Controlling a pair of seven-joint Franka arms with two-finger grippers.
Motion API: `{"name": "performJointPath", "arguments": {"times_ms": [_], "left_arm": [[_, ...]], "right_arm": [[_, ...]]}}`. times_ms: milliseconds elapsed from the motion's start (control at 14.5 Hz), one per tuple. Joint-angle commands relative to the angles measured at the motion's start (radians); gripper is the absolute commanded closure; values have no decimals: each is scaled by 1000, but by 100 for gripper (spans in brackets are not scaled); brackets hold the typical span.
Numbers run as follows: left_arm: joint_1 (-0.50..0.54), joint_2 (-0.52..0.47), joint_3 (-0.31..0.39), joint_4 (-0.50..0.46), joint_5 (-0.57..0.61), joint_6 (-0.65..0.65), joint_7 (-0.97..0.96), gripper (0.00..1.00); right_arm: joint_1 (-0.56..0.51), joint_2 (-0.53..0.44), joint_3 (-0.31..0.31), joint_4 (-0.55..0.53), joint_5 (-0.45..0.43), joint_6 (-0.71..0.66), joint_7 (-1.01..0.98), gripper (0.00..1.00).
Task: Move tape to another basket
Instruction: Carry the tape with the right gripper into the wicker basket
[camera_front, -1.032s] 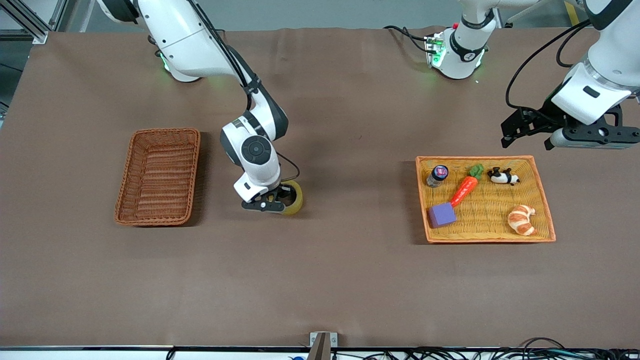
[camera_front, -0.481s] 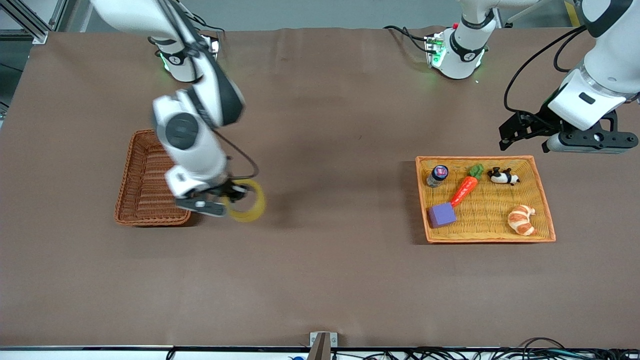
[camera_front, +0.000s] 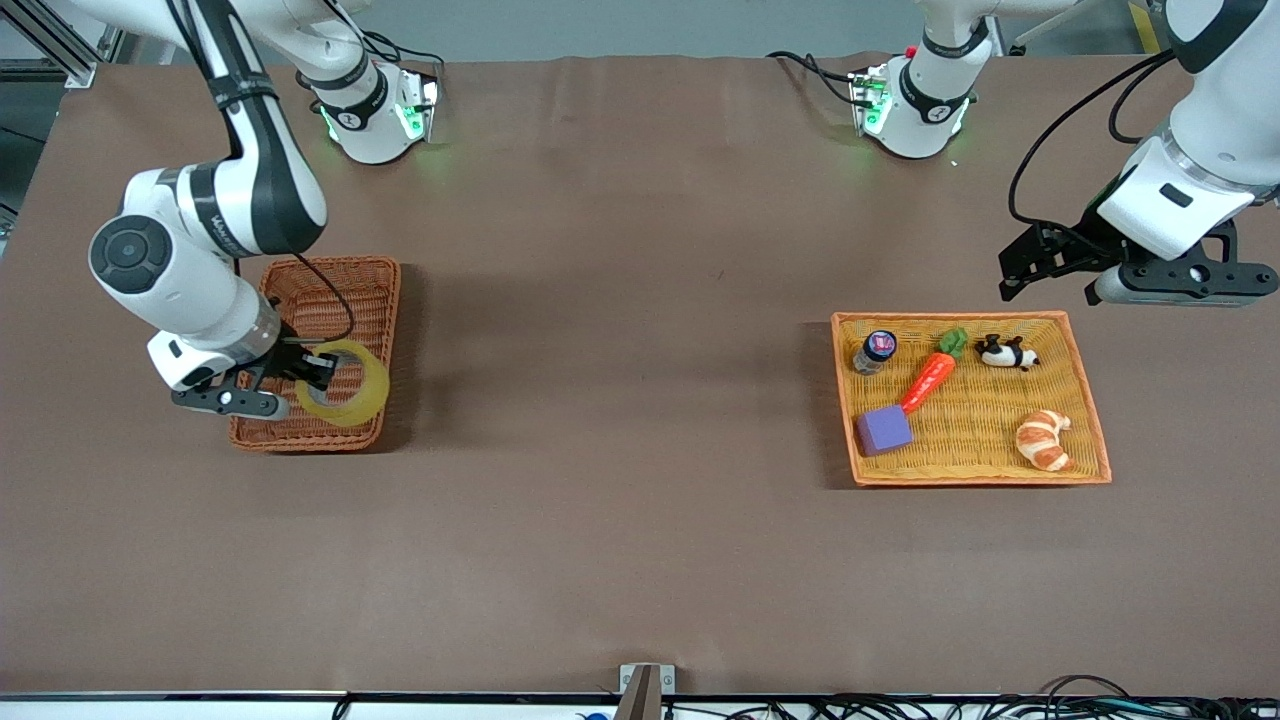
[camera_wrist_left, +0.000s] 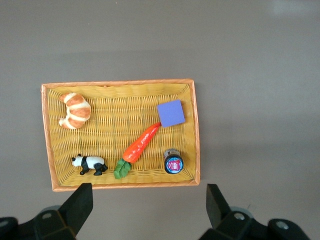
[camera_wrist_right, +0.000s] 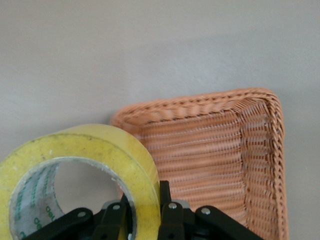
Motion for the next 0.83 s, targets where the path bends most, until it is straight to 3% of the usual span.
{"name": "performJointPath", "arguments": {"times_ms": [0, 413, 757], "left_arm": [[2, 1, -3, 15, 9, -24, 7, 0], [4, -3, -3, 15, 42, -41, 0, 0], [3, -3, -4, 15, 41, -36, 4, 0]], "right_arm": [[-94, -75, 21, -217, -8, 174, -124, 100], [-154, -67, 21, -366, -8, 365, -190, 100], [-188, -26, 21, -391, -8, 452, -237, 96]]}}
